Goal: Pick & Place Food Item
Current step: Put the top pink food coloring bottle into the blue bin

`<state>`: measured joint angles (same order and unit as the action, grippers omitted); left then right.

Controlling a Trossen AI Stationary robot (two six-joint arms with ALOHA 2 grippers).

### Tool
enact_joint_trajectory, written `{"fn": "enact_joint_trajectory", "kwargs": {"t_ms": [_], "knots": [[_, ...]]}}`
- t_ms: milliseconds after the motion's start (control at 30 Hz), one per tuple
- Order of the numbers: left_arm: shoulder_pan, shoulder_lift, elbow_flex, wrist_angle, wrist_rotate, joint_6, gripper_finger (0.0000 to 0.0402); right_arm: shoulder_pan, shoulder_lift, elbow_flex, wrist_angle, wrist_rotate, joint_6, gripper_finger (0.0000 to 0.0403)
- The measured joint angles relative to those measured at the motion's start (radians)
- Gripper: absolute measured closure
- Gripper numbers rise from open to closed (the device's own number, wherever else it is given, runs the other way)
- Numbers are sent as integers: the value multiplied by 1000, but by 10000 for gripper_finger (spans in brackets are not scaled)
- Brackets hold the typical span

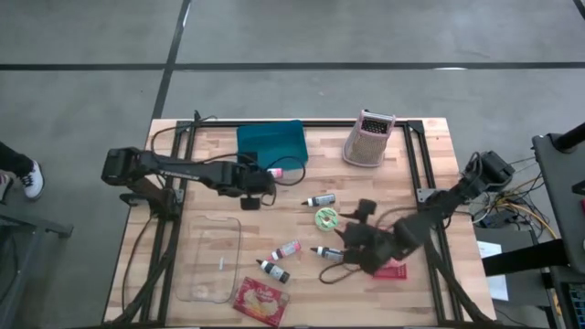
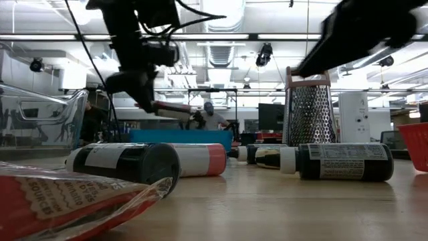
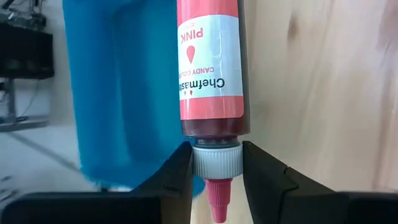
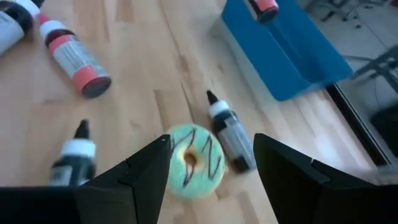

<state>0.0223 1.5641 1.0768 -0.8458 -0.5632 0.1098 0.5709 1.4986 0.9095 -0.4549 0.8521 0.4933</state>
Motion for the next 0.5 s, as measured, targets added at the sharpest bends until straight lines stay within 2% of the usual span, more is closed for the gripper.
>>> {"fn": "enact_joint_trajectory", "kwargs": {"t_ms": [233, 500], "knots": [[19, -12, 34, -202, -82, 29, 300, -161, -6, -44, 196, -101, -224, 177], [54, -11, 37, -265, -204, 210, 300, -193, -7, -60, 228, -124, -270, 177]]}}
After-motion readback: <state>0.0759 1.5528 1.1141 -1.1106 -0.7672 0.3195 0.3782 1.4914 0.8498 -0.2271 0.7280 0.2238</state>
